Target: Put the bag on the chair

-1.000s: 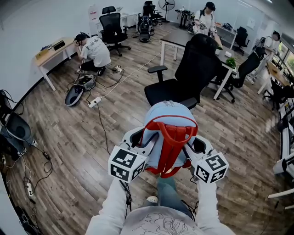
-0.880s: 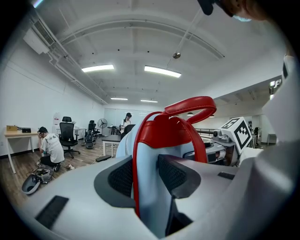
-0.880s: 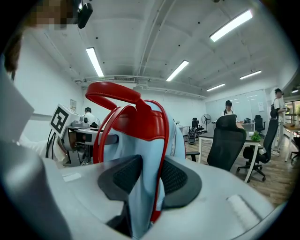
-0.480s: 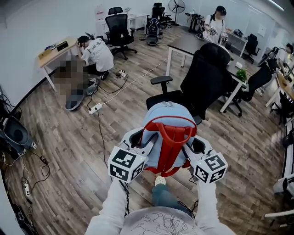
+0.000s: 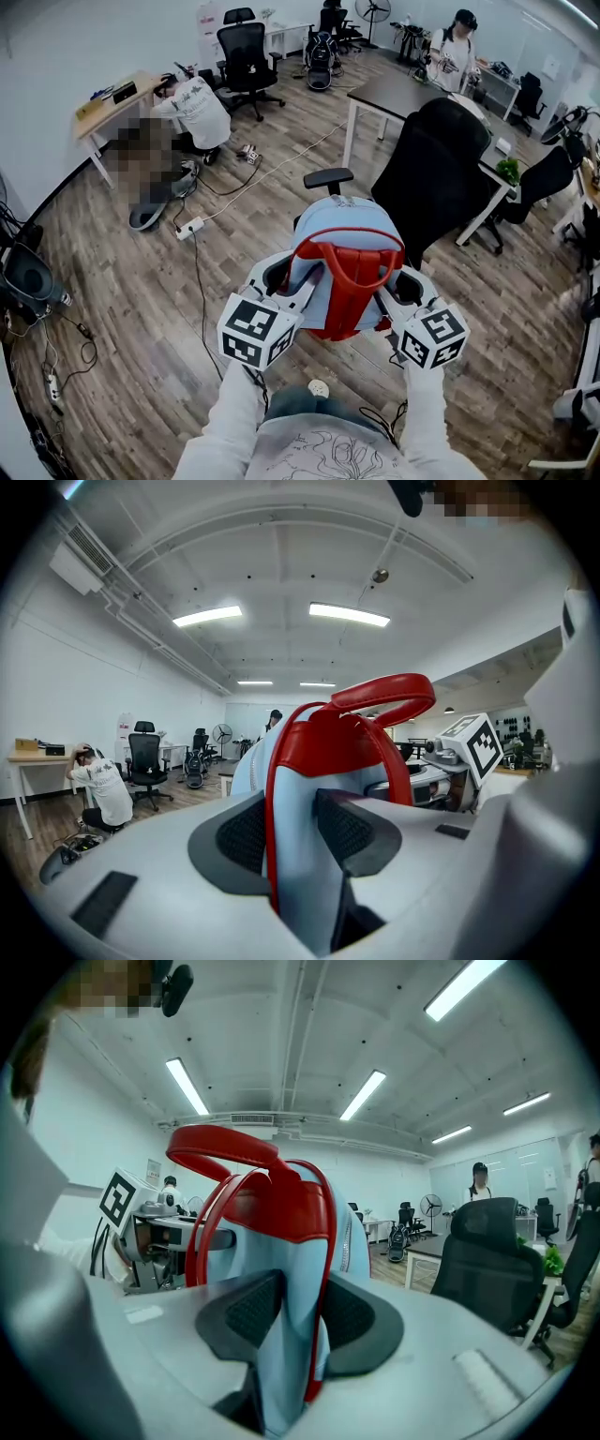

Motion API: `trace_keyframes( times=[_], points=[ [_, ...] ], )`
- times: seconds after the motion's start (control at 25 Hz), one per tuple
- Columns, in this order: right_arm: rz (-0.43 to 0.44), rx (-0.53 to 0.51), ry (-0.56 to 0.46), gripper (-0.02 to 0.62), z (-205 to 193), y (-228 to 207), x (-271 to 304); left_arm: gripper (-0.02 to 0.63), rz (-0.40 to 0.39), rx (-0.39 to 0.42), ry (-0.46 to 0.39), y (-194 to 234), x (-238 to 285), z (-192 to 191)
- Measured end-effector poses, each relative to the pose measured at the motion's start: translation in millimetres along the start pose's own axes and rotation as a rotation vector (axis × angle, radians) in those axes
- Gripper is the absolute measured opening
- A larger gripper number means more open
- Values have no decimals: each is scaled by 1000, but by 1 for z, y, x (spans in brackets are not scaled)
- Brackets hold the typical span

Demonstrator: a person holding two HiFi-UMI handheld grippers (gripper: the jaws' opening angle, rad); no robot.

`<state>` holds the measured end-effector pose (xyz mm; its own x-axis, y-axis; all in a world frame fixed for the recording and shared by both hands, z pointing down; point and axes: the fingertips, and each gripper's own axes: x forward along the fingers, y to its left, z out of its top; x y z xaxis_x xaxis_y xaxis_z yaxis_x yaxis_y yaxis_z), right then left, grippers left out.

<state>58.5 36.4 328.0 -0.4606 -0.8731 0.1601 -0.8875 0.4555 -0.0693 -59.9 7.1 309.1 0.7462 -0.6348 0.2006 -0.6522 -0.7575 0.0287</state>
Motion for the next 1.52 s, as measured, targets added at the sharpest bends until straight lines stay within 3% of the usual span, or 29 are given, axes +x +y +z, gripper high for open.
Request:
trace_keyframes(
  times=[0.4,0.96,1.52],
  points=[
    [-3,59,44,135,-14,-76,72,155,-16,-21,65,52,95,-8],
    [-110,120,95,138,-27,-209,200,153,-126,-34,138,148,263,-15],
    [-197,126,238,140,-97,-295,273,152,-257,-27,289,198,384,-84]
  ],
)
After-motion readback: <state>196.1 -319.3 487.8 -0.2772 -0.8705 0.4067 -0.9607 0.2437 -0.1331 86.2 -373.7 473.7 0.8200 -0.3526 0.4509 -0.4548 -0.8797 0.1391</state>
